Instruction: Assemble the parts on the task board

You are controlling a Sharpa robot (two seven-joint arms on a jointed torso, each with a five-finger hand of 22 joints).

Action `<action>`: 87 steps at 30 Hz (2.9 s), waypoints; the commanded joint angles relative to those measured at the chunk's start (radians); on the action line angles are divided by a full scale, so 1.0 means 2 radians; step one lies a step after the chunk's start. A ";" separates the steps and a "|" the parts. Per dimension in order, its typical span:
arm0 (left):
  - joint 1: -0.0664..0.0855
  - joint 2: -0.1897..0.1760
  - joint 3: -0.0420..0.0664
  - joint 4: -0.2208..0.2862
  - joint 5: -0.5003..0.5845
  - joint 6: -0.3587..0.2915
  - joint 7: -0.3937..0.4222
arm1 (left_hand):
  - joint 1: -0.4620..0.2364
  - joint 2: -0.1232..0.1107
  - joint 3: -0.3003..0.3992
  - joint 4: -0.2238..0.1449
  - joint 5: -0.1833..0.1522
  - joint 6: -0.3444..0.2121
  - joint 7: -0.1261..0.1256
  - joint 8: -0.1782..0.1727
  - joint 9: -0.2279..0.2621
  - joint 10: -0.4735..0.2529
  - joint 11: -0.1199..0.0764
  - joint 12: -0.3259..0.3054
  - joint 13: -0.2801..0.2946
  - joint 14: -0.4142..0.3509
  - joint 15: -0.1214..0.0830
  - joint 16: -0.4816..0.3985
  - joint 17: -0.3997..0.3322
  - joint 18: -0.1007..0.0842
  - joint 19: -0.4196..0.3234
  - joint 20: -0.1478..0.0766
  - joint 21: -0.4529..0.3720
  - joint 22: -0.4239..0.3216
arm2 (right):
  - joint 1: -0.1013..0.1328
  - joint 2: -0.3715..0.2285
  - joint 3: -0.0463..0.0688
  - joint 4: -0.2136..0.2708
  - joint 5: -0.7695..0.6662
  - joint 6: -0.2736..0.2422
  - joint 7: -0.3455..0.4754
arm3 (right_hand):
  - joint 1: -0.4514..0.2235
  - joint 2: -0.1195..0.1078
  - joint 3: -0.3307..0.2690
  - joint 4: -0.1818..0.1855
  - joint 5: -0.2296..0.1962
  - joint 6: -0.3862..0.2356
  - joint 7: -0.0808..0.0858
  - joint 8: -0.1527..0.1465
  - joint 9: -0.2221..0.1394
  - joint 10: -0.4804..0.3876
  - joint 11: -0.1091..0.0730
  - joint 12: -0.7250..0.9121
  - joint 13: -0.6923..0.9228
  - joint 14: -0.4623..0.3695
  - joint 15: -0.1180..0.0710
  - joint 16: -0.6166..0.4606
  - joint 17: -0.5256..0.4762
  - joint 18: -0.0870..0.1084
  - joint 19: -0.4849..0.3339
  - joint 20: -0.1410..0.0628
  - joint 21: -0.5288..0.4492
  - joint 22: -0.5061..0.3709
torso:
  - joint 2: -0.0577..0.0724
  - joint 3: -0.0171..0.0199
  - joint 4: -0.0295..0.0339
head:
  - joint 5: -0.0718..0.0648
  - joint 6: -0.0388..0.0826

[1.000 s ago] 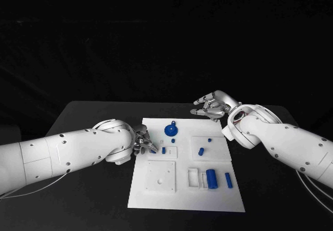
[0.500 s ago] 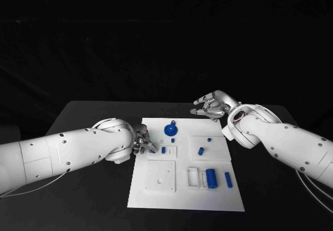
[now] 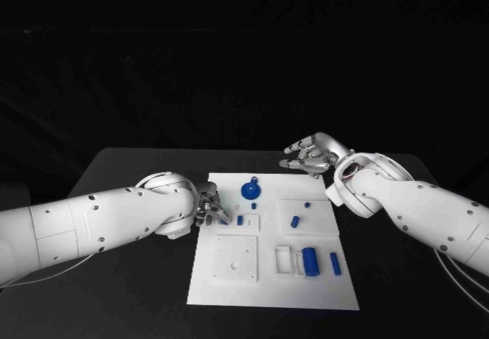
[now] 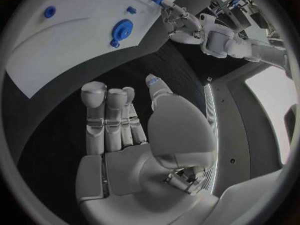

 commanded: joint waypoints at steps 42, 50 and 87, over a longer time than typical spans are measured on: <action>-0.005 0.008 -0.004 -0.010 0.012 0.023 -0.006 | -0.033 0.004 -0.020 0.040 -0.106 0.071 -0.052 0.001 0.003 0.007 -0.018 0.004 0.002 0.009 -0.008 0.001 -0.001 0.004 0.005 0.000 -0.006 0.009 | 0.000 0.001 0.000 0.000 0.000 0.004 0.005 | -0.002 0.002 -0.001 0.003 0.002 -0.002 0.000 -0.001 0.000 -0.003 -0.001 -0.001 0.000 -0.003 0.002 -0.002 -0.001 0.005 0.003 0.000 -0.001 0.042 | 0.000 0.0001 -0.0003 | -0.001 0.000; -0.005 0.008 -0.004 -0.011 0.012 0.022 -0.006 | -0.031 -0.010 -0.021 0.061 -0.117 0.072 -0.052 0.001 0.003 0.007 -0.018 0.004 0.000 0.008 -0.008 0.000 -0.002 0.003 0.005 -0.001 -0.008 0.009 | 0.000 0.001 0.000 0.000 0.000 0.004 0.005 | -0.002 0.002 -0.001 0.003 0.003 -0.002 0.000 -0.001 0.000 -0.003 -0.001 -0.001 0.000 -0.003 0.002 -0.002 -0.001 0.005 0.003 0.000 -0.001 0.042 | 0.000 0.0000 -0.0002 | -0.001 0.000; -0.005 -0.004 0.000 -0.005 0.023 0.010 0.003 | -0.001 -0.080 -0.098 0.196 -0.191 0.080 -0.051 -0.001 0.005 0.007 -0.018 0.003 -0.008 0.006 -0.010 -0.005 -0.007 0.001 0.006 -0.003 -0.011 0.009 | -0.003 0.000 0.000 -0.002 0.000 0.002 0.005 | -0.002 0.001 -0.001 0.004 0.005 -0.008 0.001 -0.001 0.000 -0.003 0.000 -0.001 -0.001 -0.004 0.002 -0.004 -0.002 0.005 0.003 0.000 -0.004 0.042 | 0.000 -0.0008 0.0002 | -0.004 0.002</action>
